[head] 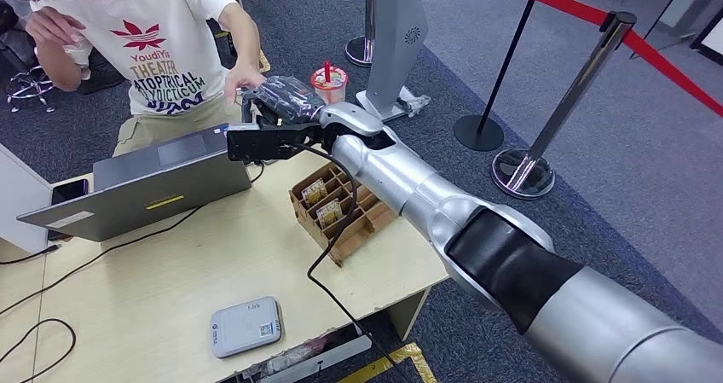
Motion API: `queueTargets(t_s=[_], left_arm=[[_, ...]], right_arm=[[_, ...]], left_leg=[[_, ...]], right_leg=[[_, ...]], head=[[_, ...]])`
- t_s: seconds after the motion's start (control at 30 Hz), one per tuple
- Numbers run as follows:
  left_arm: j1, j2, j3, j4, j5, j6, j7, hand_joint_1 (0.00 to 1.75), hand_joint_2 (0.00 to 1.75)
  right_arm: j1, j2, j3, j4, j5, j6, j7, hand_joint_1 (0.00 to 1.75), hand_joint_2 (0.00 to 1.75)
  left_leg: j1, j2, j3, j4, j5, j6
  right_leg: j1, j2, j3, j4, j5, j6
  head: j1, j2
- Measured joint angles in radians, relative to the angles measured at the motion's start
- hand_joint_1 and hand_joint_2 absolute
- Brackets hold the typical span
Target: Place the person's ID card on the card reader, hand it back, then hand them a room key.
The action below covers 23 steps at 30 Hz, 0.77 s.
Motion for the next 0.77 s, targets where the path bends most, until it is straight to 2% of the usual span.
queueTargets(t_s=[0.27, 0.37, 0.5, 0.63, 0.7, 0.77], left_arm=[[0.002, 0.002, -0.001, 0.0, 0.001, 0.006, 0.004, 0.0, 0.0], [0.005, 0.005, -0.001, 0.0, 0.001, 0.006, 0.004, 0.0, 0.0], [0.008, 0.007, -0.003, 0.0, 0.0, 0.006, 0.004, 0.0, 0.0], [0.011, 0.007, -0.012, 0.0, -0.006, 0.006, 0.003, 0.0, 0.0], [0.011, 0.007, -0.016, 0.0, -0.008, 0.006, 0.003, 0.0, 0.0], [0.011, 0.007, -0.017, 0.0, -0.009, 0.006, 0.003, 0.0, 0.0]], right_arm=[[-0.008, 0.066, 0.011, 0.131, -0.002, -0.02, -0.031, 1.74, 1.75], [-0.008, 0.073, 0.011, 0.157, -0.003, -0.023, -0.035, 1.61, 1.75], [-0.006, 0.076, 0.011, 0.185, -0.013, -0.032, -0.042, 1.18, 1.75], [-0.002, 0.076, 0.011, 0.203, -0.017, -0.041, -0.048, 0.26, 1.75], [0.002, 0.076, 0.011, 0.209, -0.017, -0.044, -0.05, 0.1, 1.75], [0.004, 0.075, 0.01, 0.213, -0.018, -0.046, -0.051, 0.02, 1.75]], left_leg=[[0.0, 0.0, 0.0, 0.0, 0.0, 0.0], [0.0, 0.0, 0.0, 0.0, 0.0, 0.0], [0.0, 0.0, 0.0, 0.0, 0.0, 0.0], [0.0, 0.0, 0.0, 0.0, 0.0, 0.0], [0.0, 0.0, 0.0, 0.0, 0.0, 0.0], [0.0, 0.0, 0.0, 0.0, 0.0, 0.0]], right_leg=[[0.0, 0.0, 0.0, 0.0, 0.0, 0.0], [0.0, 0.0, 0.0, 0.0, 0.0, 0.0], [0.0, 0.0, 0.0, 0.0, 0.0, 0.0], [0.0, 0.0, 0.0, 0.0, 0.0, 0.0], [0.0, 0.0, 0.0, 0.0, 0.0, 0.0], [0.0, 0.0, 0.0, 0.0, 0.0, 0.0]], head=[[0.0, 0.0], [0.0, 0.0], [0.0, 0.0], [0.0, 0.0], [0.0, 0.0], [0.0, 0.0]])
